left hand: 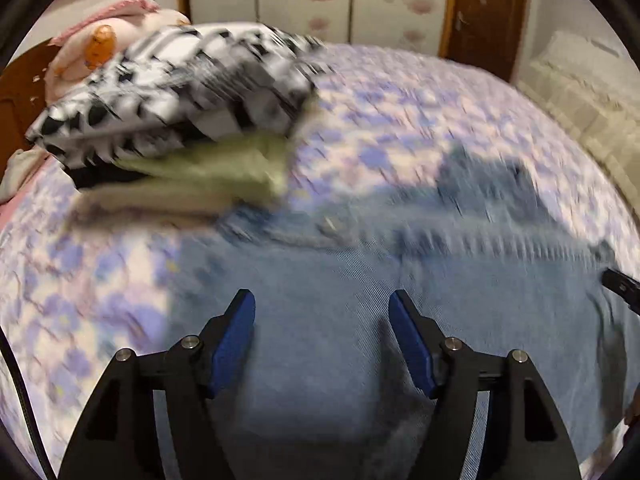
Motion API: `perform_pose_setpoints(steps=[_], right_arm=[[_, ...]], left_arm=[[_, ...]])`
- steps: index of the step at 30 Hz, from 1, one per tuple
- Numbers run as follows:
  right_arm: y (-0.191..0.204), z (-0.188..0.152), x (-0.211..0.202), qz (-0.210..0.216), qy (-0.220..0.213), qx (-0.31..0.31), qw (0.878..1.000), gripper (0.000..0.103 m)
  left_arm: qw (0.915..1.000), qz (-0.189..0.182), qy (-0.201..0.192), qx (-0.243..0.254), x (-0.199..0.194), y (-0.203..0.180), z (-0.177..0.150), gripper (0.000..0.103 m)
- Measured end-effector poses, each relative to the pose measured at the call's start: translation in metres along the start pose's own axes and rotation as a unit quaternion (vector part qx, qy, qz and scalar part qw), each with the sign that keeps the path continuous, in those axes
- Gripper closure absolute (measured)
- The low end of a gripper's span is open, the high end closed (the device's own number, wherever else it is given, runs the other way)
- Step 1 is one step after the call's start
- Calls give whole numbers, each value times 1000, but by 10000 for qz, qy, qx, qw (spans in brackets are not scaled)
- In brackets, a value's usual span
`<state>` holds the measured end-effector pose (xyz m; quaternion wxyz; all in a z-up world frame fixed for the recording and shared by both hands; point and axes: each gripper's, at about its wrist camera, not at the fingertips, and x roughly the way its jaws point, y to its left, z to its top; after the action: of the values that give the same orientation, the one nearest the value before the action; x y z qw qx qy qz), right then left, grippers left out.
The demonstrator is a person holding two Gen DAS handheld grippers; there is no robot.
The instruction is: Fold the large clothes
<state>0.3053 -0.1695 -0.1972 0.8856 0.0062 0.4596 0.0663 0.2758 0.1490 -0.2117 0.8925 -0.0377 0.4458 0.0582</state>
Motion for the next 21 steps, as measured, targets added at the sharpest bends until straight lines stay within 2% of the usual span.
perform_pose_setpoints(steps=[2,4,6,8,9,11,14,17,21], right_arm=[[11,-9,17,-373,230,-173,9989,67],[1,-18,19,-402,159,-89,9990,68],[-27,-25,12,-1082,78,94,9941,68],[-59,-32,6,-1417,45,279,9895,67],[-78,-36,2,-1386,38,416,9895,67],[-101,-42,-4,-1715,108,555,9836,66],[-119,-44,-13,-1610,167,830,9833,62],[-117,-44,-20,-1654,286,875,9819,62],[-94,-48,-47,-1114,190,1147,9869,60]], left_arm=[[9998,174,15,133,8,-5,-13,34],[9996,198,-142,112,9,2,-21,29],[9993,361,-68,89,14,15,-22,21],[9990,446,-39,19,15,34,-22,20],[9990,436,-24,34,17,40,-19,20],[9992,383,-32,117,15,46,-24,20],[9988,428,-50,230,12,45,-22,20],[9990,416,128,89,5,45,-19,20],[9993,303,227,-55,-17,42,-17,20]])
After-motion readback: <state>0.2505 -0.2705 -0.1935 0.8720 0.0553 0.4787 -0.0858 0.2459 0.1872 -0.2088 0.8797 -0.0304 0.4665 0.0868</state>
